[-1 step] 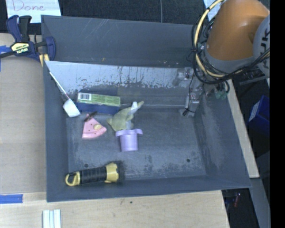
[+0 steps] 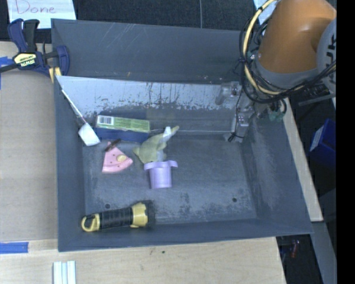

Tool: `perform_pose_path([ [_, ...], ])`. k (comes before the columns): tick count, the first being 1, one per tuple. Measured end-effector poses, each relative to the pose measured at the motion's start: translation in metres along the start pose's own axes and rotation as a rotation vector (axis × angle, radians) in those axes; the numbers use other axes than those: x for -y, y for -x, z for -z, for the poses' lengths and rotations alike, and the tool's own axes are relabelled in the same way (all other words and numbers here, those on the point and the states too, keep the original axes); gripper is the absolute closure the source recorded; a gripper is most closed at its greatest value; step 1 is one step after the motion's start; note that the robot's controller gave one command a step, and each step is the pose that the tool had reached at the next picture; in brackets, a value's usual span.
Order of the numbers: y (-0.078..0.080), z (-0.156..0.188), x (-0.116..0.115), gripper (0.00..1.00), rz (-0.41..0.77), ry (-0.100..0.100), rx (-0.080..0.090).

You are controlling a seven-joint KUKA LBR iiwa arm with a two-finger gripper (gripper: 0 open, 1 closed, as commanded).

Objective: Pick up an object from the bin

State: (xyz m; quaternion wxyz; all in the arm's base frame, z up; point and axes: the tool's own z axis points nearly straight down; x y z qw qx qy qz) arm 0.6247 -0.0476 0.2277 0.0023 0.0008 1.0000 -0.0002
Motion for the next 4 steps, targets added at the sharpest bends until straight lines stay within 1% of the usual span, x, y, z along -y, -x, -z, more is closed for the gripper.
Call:
perform_pose_path([
  [1, -0.004, -0.085, -0.032, 0.0, 0.233, 0.0, 0.002],
  [2, -0.004, -0.071, -0.054, 0.0, 0.4, 0.0, 0.005],
  [3, -0.04, -0.099, -0.127, 0.0, 0.59, 0.002, 0.001],
  [4, -0.03, -0.154, -0.137, 0.0, 0.772, -0.007, 0.022],
])
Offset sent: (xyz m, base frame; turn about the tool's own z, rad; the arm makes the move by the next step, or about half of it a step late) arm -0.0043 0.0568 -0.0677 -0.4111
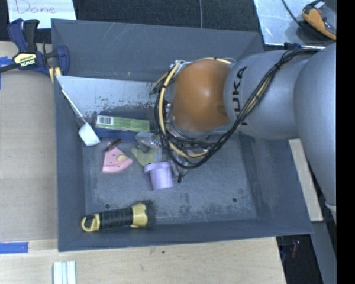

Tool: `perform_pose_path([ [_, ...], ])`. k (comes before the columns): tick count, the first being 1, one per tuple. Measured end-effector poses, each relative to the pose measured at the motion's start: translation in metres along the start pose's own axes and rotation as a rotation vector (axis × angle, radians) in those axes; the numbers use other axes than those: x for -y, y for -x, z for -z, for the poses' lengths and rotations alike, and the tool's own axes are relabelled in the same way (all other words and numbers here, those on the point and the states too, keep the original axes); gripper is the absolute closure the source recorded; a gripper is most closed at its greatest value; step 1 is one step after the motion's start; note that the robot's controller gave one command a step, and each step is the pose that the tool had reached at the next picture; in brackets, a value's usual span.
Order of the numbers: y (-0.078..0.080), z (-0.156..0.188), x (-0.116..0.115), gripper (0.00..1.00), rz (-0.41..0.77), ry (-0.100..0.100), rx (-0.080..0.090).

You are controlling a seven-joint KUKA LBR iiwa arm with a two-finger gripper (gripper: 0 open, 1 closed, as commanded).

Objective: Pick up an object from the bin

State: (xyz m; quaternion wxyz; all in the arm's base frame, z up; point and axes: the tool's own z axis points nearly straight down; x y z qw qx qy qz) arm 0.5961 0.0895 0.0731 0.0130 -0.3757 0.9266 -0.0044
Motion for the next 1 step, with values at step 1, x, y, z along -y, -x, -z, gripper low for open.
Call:
perform_pose_path([
  [1, 0.0028, 0.0017, 0.01, 1.0, 0.086, 0.009, -0.001],
])
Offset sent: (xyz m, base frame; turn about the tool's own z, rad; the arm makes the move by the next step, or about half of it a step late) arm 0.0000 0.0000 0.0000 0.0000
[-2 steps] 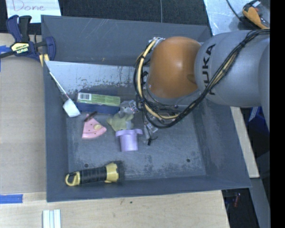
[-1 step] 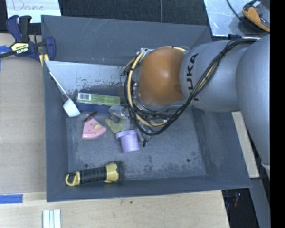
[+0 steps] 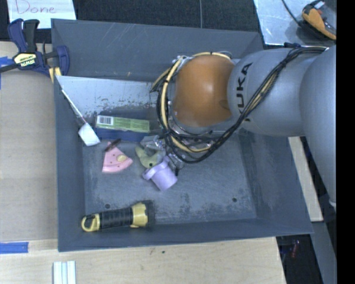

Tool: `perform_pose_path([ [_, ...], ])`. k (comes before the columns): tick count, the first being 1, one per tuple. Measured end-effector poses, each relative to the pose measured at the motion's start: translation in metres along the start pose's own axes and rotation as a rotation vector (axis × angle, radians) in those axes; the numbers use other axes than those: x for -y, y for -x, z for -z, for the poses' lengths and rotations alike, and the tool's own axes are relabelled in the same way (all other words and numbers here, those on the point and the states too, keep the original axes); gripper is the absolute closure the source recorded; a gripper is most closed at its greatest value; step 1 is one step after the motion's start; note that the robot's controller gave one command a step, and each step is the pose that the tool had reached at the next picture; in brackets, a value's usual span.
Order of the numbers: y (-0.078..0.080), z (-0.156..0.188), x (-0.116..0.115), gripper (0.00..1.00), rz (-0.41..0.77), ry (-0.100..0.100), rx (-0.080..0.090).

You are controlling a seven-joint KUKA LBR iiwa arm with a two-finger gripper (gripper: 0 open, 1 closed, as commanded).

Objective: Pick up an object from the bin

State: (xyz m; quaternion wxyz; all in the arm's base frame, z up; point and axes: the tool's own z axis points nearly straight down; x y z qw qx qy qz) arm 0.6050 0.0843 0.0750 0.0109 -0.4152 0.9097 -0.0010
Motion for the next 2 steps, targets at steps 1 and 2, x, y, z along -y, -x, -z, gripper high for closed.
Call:
perform_pose_path([
  [1, 0.0, 0.0, 0.0, 1.0, 0.0, 0.0, 0.0],
  [2, -0.002, 0.038, -0.002, 1.0, -0.002, 0.006, -0.008],
])
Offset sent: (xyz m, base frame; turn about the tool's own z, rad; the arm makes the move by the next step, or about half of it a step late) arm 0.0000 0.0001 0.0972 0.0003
